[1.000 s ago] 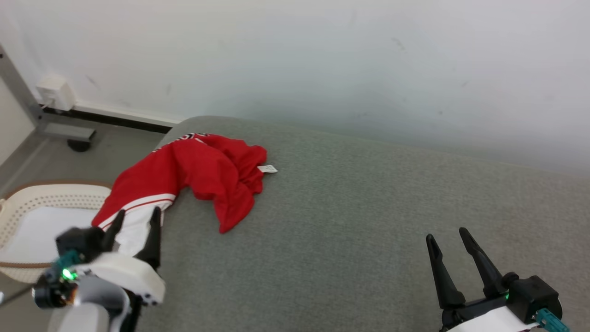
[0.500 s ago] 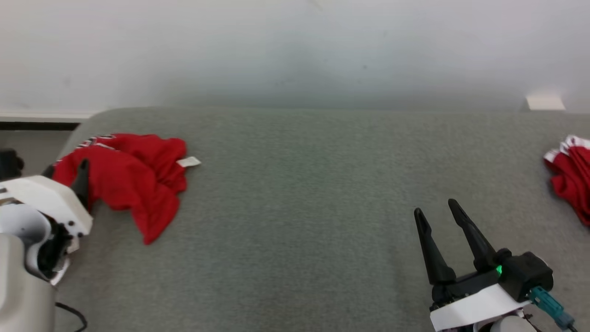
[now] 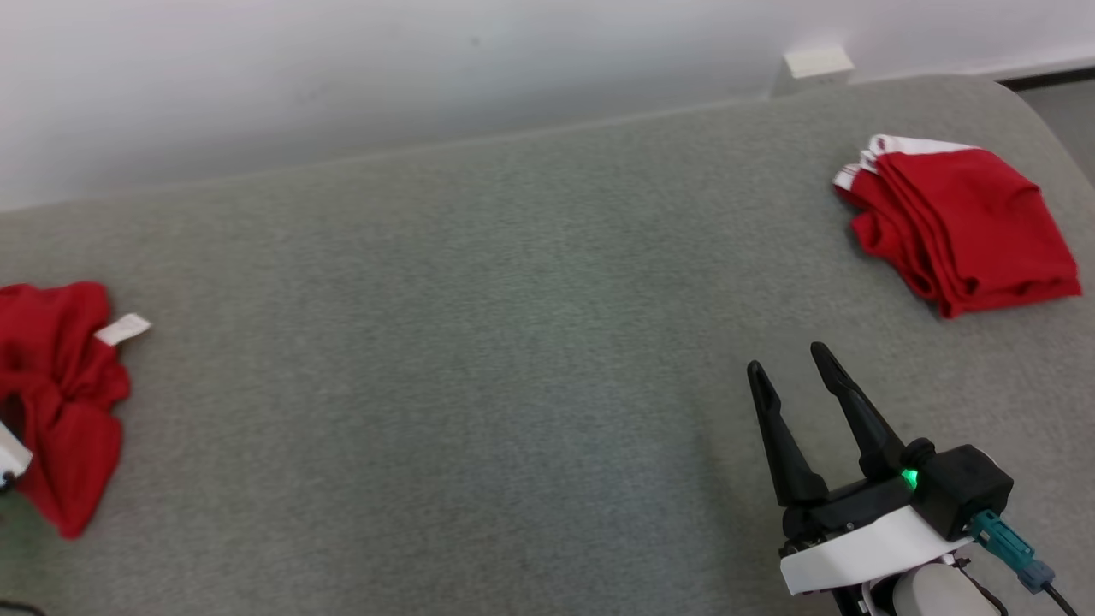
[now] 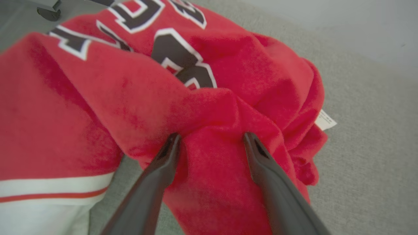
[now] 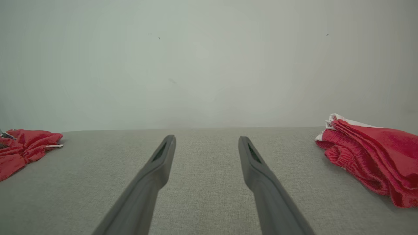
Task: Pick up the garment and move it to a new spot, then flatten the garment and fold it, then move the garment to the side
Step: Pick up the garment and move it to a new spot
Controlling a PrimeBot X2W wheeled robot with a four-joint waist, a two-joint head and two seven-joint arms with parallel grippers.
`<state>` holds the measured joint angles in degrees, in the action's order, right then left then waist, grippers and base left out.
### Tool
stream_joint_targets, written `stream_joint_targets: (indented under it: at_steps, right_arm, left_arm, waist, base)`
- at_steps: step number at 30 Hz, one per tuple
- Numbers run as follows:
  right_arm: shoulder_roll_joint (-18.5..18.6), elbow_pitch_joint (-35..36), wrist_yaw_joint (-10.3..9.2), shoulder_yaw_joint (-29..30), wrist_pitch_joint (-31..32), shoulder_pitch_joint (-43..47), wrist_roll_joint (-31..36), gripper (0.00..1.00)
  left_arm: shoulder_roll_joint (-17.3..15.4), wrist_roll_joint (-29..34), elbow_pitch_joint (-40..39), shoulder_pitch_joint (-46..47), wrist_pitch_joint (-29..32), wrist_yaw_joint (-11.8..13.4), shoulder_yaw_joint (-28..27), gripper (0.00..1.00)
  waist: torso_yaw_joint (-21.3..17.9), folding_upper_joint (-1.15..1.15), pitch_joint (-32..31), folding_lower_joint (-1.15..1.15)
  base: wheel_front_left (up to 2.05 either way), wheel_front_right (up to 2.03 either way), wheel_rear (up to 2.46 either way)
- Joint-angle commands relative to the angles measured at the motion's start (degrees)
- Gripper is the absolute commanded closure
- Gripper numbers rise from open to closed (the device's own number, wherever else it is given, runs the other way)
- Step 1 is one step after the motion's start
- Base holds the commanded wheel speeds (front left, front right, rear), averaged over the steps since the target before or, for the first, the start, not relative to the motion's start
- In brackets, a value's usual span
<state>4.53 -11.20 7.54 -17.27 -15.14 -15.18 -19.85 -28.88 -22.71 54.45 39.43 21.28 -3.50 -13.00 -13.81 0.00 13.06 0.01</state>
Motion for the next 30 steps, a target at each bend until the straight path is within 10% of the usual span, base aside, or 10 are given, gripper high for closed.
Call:
stream_joint_targets:
  at_steps: [1,5,8,30]
  right_arm:
    - [-0.1,-0.1,-0.11,0.2,0.0,-0.1,-0.2,0.00]
    - [-0.2,-0.1,-0.11,0.5,0.0,0.3,-0.1,0.00]
    - [-0.3,-0.3,-0.11,0.8,0.0,0.3,0.2,0.00]
    - [2.3,-1.0,-0.11,4.4,0.0,5.2,0.8,0.00]
  left_arm:
    - [-0.6,-0.5,1.6,-0.9,1.4,0.1,-0.1,0.00]
    - [-0.2,-1.0,6.0,-1.3,5.8,-0.2,0.6,0.00]
    - [0.2,-1.3,7.0,-1.0,6.0,-0.4,0.9,1.00]
    - [3.3,-2.9,-17.5,2.2,-0.2,-4.0,21.1,1.00]
  waist:
    - [-2.7,0.00,1.7,-0.01]
    - [-3.5,0.00,1.9,-0.01]
    - [-3.3,0.00,1.7,-0.01]
    - [5.1,0.00,-12.1,-0.01]
  base:
    - [0.00,0.00,0.00]
    - [0.00,0.00,0.00]
    - [0.00,0.00,0.00]
    - [0.00,0.00,0.00]
